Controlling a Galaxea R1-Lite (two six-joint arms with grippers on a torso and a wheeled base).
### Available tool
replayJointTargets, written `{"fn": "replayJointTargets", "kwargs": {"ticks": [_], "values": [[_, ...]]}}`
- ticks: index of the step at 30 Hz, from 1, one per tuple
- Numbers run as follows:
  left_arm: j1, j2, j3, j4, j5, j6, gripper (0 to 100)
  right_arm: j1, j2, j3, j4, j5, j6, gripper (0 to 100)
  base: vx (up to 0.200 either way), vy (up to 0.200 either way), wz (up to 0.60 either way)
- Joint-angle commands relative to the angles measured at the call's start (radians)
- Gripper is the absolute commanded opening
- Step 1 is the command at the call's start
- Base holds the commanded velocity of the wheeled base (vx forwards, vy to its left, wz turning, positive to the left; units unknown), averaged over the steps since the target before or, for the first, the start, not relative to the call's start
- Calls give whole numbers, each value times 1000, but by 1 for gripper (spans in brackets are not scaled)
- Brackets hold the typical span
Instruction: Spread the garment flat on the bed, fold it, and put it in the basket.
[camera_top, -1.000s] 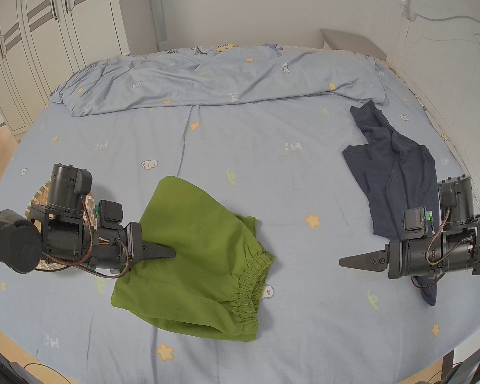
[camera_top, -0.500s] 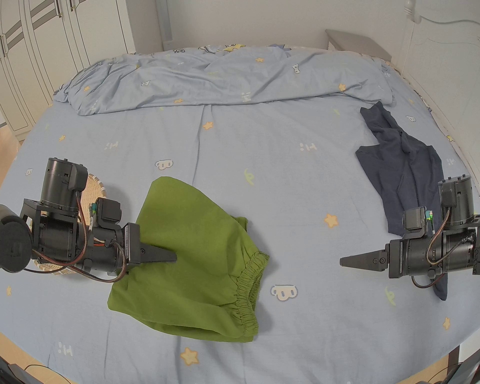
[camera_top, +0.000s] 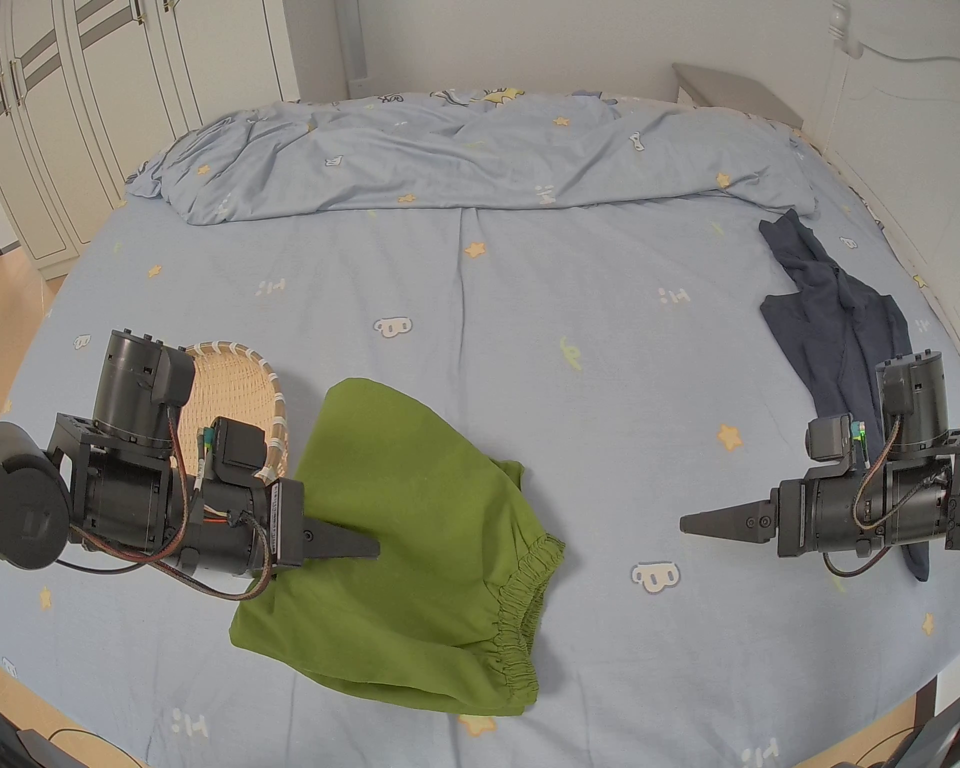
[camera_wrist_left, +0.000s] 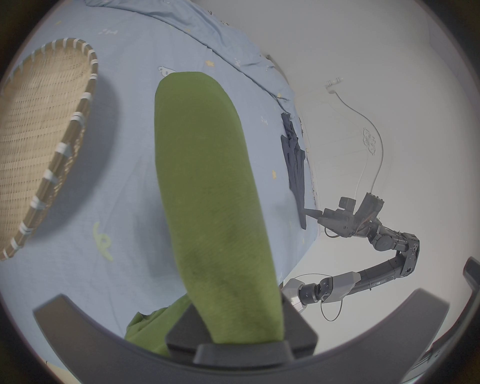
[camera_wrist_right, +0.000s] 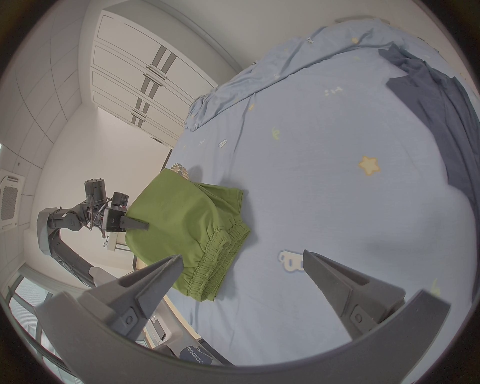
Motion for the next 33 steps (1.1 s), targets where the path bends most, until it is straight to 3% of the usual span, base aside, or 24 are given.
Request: {"fn": "replayJointTargets", "kwargs": {"ticks": [1,6,12,17,22,23,29,33], "values": [[-20,-26,12,-3,0,2,0,1,-2,1,0,1,0,100,0,0,0],[-58,-101,28,-10,-2,13,0,-2,-8,-2,0,-3,0,100,0,0,0],[-71,-121,-41,4,-2,186,0,-4,-6,0,0,-6,2,100,0,0,0],[-58,-130,-89,10,-2,228,0,-4,-6,1,0,-6,2,100,0,0,0],[61,-130,-192,16,-8,346,0,-12,-2,3,-2,-15,0,100,0,0,0],[61,-130,-192,16,-8,346,0,-12,-2,3,-2,-15,0,100,0,0,0],[256,-170,-224,-76,-23,353,0,-12,0,0,-2,-32,-3,100,0,0,0],[396,-184,-216,-162,-89,344,0,-12,-2,0,-3,-32,-3,100,0,0,0]]}}
